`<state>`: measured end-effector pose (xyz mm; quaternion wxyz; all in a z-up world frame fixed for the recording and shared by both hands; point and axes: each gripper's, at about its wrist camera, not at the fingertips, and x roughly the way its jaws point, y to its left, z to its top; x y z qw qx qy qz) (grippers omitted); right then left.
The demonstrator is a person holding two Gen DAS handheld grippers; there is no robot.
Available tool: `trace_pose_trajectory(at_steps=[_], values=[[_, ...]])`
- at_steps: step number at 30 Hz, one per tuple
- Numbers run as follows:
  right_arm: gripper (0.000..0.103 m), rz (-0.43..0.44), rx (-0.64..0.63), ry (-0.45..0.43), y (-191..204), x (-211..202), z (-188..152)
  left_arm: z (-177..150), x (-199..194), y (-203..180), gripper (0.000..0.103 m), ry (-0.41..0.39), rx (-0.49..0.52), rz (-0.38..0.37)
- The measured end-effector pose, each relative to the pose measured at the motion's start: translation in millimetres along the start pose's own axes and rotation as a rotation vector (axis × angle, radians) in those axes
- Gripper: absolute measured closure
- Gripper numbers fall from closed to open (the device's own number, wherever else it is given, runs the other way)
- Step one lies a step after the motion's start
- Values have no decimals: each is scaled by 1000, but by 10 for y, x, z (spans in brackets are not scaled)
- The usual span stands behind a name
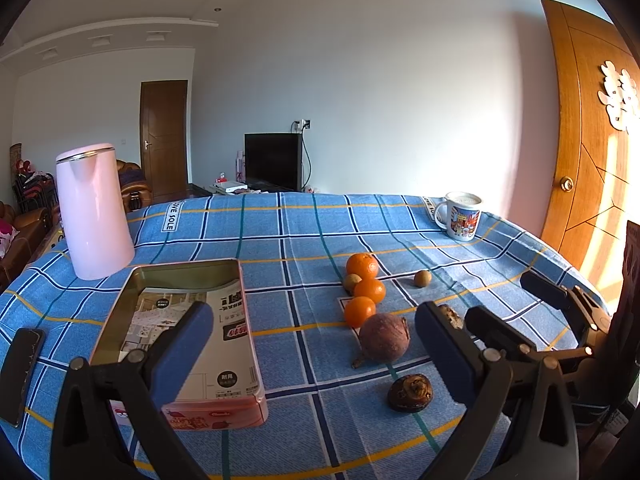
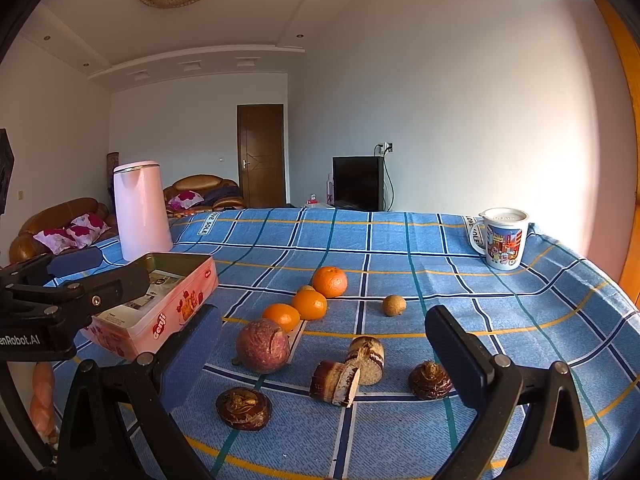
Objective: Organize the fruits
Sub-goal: 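Grasp a dark brown round fruit with left tool while right tool grasps a cut taro piece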
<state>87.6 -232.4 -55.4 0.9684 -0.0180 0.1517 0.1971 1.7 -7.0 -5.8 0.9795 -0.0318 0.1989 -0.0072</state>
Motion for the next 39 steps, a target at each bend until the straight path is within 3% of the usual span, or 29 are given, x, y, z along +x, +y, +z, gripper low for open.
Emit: trace_pose_trajectory(at_steps=[9,15,21,27,30,32,34,35,39], values=[[1,-6,63,-8,-258,-62,9,-70,71,-50,0,22,-4,-18],[1,-95,84,15,-589,-176,-169,-278,290,-289,0,105,30,-83],[1,-117,66,109,-695,-68,-376,-446,490,-479,2,193,49,-150],[1,-127,75,144,-787,23,-384,-535,606,-517,16,255,40,-200],[1,-103,89,151,-790,35,-360,-582,671,-549,30,289,37,-230],[1,-70,88,155,-720,44,-325,-614,722,-563,46,316,34,-256],[1,-24,56,157,-581,89,-295,-620,711,-572,48,308,40,-256],[2,-13,39,169,-518,133,-281,-623,709,-577,58,306,40,-270],[18,38,14,230,-347,309,-242,-618,670,-540,60,298,37,-270]])
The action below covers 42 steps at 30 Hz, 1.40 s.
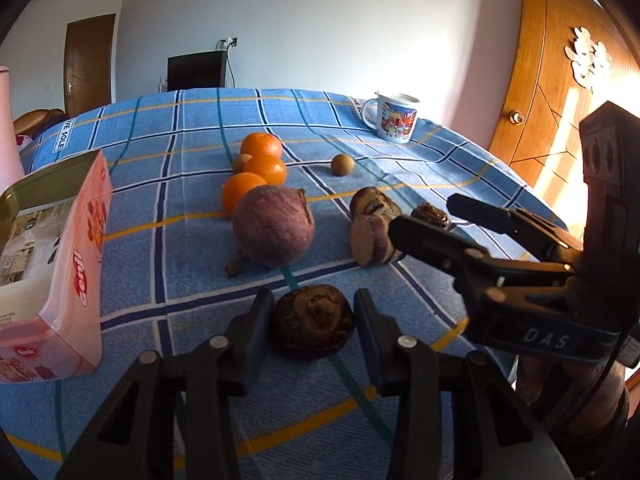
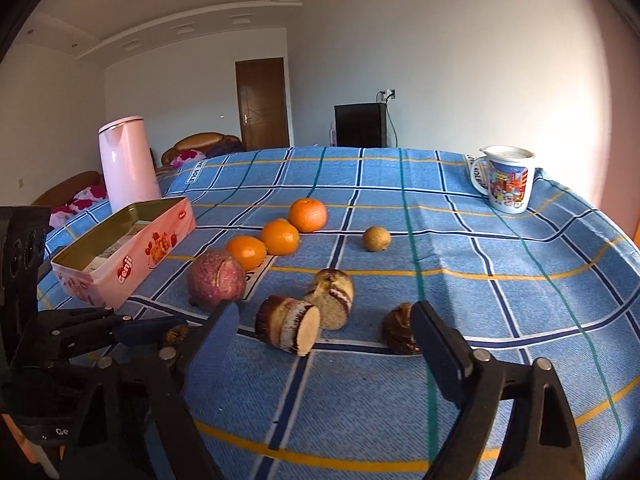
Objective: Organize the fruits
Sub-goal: 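Grasp a dark brown round fruit with left tool while right tool grasps a cut taro piece, then carry both items into the tin box and open both tools to release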
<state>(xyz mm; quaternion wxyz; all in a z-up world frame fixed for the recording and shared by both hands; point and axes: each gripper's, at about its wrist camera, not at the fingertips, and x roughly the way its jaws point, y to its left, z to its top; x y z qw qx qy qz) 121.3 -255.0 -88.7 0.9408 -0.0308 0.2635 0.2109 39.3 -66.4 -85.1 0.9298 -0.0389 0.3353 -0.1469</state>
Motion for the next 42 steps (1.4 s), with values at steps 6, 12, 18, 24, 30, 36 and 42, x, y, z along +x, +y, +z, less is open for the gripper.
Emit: trace_pose_trajectory(at_steps=[6,12,18,24,30,36,42], values=[[37,1,-21,98,66,200,21,19,-158,38,60,-55,10,19],[66,48,-60,138,129,267,-4,40,-273,136,60,-93,-6,37],[66,88,-50,87,111,158,7,104,-492,258,60,-163,-22,76],[68,95,-81,21,218,11,147,180,-663,484,60,-211,-61,118],[68,117,-105,-9,346,15,282,182,-765,725,60,-234,-107,153],[68,135,-143,-25,534,19,389,203,-875,914,60,-262,-138,190],[68,177,-196,-60,806,-10,591,229,-934,1162,60,-271,-175,239]])
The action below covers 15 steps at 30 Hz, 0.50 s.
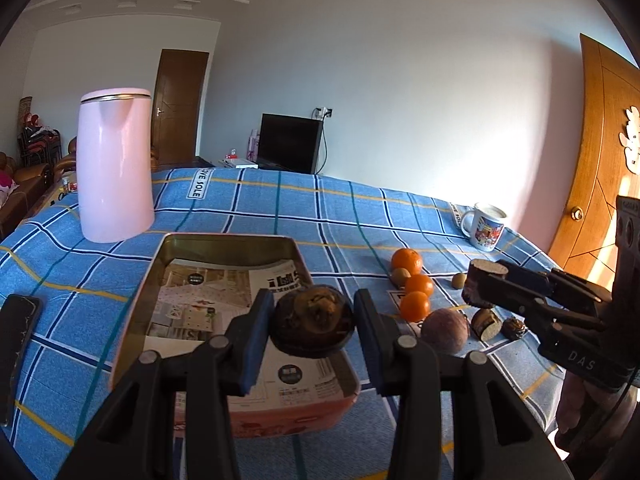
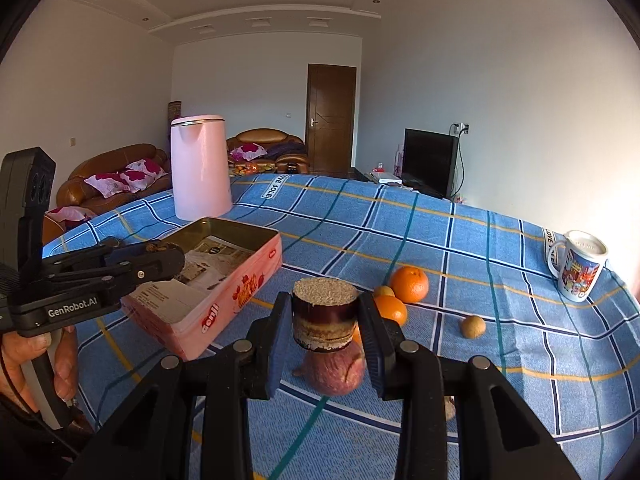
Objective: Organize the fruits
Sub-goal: 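Carry both items into the tin box and open both tools to release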
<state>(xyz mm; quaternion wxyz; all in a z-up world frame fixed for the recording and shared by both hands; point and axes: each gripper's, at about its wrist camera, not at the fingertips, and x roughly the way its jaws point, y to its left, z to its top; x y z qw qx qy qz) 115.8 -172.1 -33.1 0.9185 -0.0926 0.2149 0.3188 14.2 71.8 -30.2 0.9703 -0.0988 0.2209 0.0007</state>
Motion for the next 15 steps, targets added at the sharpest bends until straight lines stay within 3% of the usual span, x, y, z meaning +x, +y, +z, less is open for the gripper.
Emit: trace_pose_trajectory(at_steps=[15], values=[[68,153,-94,-13,612,447,368,108,211,482,60,34,-60,69]])
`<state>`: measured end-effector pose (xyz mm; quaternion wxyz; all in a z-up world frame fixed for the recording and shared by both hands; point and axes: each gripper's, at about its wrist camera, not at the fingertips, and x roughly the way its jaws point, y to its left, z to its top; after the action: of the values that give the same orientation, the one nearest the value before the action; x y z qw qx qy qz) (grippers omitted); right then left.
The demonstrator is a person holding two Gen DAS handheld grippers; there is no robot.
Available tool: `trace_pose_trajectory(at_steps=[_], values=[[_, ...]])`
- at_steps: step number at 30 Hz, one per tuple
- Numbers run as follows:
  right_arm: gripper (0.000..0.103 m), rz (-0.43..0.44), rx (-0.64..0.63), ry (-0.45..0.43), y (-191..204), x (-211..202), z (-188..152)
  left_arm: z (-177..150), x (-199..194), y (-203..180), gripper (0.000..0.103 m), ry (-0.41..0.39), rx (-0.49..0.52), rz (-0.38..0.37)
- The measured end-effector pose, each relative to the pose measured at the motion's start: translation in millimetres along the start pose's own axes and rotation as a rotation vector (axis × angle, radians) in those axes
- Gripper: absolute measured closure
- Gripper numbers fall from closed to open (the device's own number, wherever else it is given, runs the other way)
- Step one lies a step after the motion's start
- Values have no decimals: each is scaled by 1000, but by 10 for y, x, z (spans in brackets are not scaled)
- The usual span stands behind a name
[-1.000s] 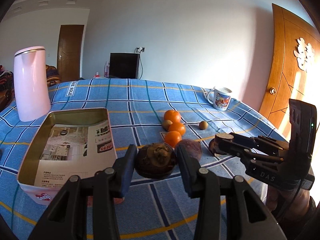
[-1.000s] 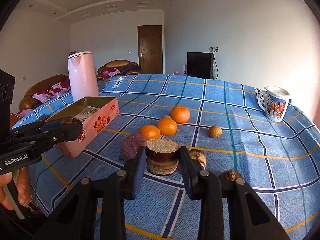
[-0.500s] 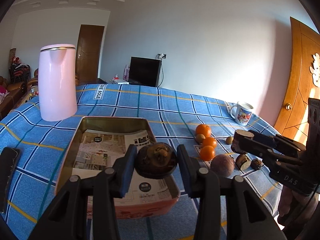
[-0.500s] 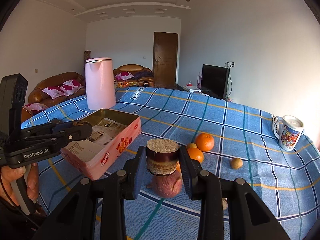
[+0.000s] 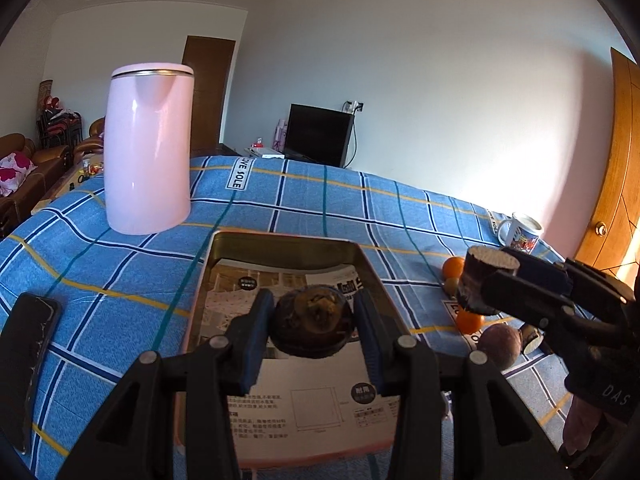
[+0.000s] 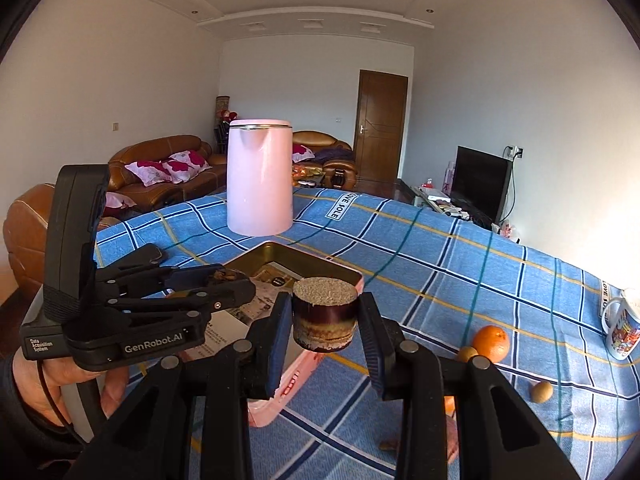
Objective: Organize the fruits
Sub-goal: 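Carry both items into the tin box and open both tools to release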
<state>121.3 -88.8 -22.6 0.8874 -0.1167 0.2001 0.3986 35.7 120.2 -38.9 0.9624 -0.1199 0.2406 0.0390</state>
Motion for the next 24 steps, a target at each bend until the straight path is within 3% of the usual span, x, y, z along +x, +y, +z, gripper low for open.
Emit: trace_pose_trajectory(at_steps=[12,24], values=[[68,91,24,90,228,603,-8,83,107,231,60,13,-29,44],[68,90,41,174,281,898,-72,116,206,288,60,36,-24,76]])
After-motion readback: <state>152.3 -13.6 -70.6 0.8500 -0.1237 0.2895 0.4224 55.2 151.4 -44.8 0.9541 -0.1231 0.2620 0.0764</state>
